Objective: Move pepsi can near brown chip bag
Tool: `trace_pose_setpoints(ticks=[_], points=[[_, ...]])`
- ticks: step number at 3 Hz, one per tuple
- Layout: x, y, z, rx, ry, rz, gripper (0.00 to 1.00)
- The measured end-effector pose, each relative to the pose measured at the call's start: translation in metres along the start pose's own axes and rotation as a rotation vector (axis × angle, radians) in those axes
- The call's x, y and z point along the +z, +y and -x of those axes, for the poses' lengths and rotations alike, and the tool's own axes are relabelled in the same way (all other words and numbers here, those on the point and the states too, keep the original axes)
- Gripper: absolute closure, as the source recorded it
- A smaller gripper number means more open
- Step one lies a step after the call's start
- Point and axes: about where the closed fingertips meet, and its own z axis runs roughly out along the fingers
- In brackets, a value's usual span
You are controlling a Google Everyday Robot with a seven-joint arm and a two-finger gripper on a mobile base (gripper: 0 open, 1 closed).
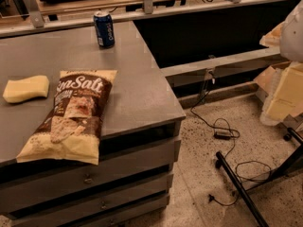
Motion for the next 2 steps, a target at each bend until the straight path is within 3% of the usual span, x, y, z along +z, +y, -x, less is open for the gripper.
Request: trace_pose_setpoints(ticks=[1, 2], points=[[0.0, 0.0, 0.0, 0.0, 0.0, 0.0, 0.0], [0.007, -0.016, 0.02, -0.038, -0.05, -0.006, 0.0]])
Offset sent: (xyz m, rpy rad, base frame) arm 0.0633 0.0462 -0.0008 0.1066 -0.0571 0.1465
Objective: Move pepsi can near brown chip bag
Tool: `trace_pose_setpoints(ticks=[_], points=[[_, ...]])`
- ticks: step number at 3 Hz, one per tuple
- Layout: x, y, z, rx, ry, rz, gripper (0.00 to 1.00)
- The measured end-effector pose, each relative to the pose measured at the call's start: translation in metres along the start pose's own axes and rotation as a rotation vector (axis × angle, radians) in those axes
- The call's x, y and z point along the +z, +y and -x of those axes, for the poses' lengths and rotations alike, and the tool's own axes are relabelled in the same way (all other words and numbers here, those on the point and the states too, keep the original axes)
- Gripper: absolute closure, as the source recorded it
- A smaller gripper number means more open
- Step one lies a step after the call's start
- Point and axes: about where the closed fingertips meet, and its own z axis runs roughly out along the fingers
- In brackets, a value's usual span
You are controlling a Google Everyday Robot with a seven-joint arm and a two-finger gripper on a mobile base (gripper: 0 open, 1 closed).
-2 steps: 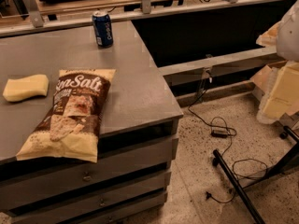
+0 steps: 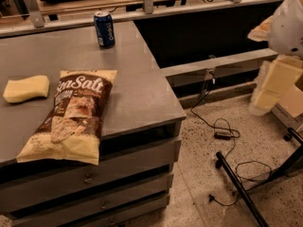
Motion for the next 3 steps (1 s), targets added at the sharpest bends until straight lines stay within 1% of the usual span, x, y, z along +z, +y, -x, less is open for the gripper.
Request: trace_pose_setpoints(ticks=[1, 2, 3], points=[[0.034, -0.047, 0.085, -0.109, -0.203, 0.01, 0.0], [0.057, -0.078, 0.155, -0.174, -0.353, 0.033, 0.0], [0.059, -0.082, 0.158, -0.166, -0.362, 0.026, 0.0]])
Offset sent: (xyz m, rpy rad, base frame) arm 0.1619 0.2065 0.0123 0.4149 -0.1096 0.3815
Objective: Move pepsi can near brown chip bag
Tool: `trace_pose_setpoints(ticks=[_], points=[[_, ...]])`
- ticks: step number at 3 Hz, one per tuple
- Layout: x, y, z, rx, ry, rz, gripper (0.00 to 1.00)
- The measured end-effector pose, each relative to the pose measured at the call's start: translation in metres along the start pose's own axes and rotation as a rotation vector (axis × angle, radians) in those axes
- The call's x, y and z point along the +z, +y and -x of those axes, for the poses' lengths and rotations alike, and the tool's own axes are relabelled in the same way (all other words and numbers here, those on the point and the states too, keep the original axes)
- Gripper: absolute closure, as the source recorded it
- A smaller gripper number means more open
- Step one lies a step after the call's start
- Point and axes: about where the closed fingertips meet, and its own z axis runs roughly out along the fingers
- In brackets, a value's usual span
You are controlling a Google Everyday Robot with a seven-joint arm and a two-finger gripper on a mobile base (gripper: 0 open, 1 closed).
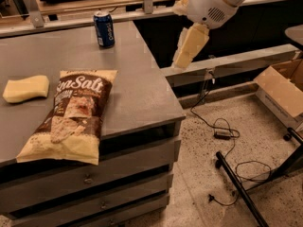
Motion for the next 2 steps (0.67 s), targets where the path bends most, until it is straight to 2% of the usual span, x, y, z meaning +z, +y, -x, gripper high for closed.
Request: trace_pose_setpoints(ticks=[1, 2], points=[[0.025, -0.043, 0.01, 0.056, -0.069, -0.074, 0.0], [0.045, -0.098, 0.019, 0.109, -0.196, -0.143, 0.0]])
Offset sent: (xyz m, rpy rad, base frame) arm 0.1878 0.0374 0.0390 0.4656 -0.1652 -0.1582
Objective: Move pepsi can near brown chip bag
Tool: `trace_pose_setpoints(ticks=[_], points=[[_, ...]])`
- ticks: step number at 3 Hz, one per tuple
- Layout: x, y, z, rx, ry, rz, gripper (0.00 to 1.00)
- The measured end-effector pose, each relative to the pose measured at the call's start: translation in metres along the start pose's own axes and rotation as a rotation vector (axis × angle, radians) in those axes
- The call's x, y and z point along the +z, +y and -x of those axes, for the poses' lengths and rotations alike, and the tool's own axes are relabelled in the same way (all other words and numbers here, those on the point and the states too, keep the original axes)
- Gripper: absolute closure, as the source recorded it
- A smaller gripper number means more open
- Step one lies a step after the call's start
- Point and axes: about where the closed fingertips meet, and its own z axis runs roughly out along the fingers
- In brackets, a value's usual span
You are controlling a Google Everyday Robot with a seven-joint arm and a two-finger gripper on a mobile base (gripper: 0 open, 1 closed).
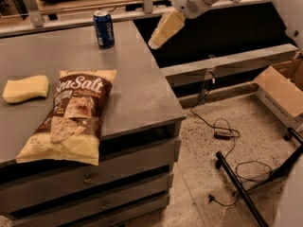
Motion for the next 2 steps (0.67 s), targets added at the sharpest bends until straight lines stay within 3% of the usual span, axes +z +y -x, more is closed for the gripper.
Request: trace_pose_setpoints(ticks=[1, 2], points=[[0.024, -0.038, 0.02, 0.036, -0.135, -0.033, 0.0], [0.088, -0.064, 0.041, 0.112, -0.329, 0.024, 0.0]])
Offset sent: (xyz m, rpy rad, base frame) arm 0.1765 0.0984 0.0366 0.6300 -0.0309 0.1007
